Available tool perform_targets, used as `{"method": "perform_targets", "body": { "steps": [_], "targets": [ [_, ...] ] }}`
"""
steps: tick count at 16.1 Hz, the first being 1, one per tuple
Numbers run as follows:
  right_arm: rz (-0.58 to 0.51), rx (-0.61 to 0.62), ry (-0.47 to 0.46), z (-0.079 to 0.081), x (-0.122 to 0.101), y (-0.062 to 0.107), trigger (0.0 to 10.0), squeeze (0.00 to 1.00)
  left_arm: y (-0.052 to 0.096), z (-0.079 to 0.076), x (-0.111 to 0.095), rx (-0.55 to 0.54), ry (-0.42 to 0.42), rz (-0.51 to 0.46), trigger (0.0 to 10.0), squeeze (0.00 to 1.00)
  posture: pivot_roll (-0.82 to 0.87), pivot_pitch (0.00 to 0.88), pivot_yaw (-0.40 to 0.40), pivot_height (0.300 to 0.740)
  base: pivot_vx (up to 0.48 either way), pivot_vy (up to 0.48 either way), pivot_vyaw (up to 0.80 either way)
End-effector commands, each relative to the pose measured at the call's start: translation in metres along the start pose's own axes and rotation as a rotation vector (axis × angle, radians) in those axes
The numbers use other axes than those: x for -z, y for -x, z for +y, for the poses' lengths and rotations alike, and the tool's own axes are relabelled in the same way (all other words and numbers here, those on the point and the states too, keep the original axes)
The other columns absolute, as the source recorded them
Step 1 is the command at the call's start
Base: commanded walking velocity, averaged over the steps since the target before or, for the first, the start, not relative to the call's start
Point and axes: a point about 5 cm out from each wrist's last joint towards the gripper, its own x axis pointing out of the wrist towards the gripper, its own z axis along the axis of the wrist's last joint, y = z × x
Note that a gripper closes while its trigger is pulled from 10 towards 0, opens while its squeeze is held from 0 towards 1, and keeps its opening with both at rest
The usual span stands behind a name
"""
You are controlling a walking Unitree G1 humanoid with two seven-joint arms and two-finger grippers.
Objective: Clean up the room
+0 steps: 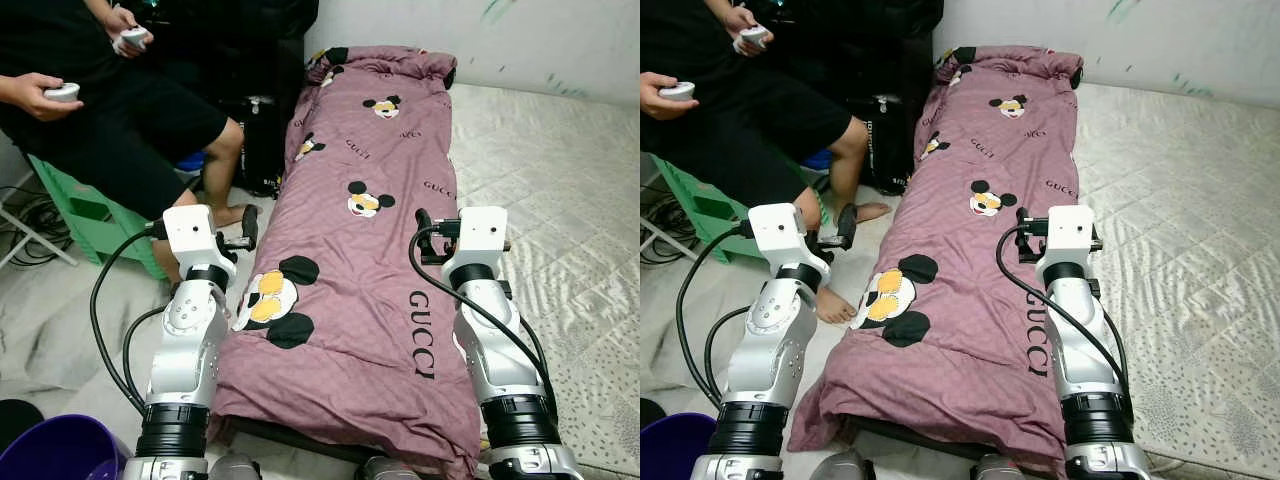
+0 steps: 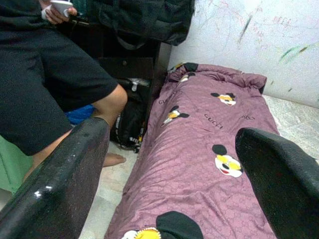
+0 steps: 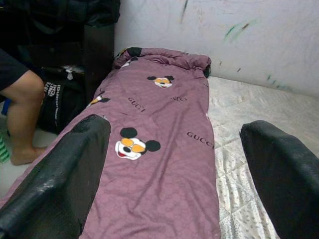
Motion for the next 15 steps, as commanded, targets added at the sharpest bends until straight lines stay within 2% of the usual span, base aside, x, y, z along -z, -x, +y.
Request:
{"method": "perform_targets", "body": {
  "steps": [1,7,15],
  "targets": [
    [0.005,-0.006,0.001,0.0003,0.0010,-0.0019,10.0,0.00,-0.0002,-0.0009,-0.0015,0.013,-0.007,-0.004,10.0,0.00,-0.09,0.000,0.029,0.740,-0.285,0.000,0.00],
    [0.005,-0.005,0.003,0.0002,0.0015,-0.0017,10.0,0.00,0.0001,-0.0012,-0.0014,0.014,-0.003,-0.002,10.0,0.00,-0.09,0.000,0.028,0.740,-0.295,0.000,0.00],
    [0.007,-0.003,0.009,-0.0006,0.0028,-0.0012,10.0,0.00,0.0000,-0.0014,-0.0015,0.015,0.010,-0.005,10.0,0.00,-0.09,0.000,0.026,0.740,0.000,0.000,0.00]
  ]
}}
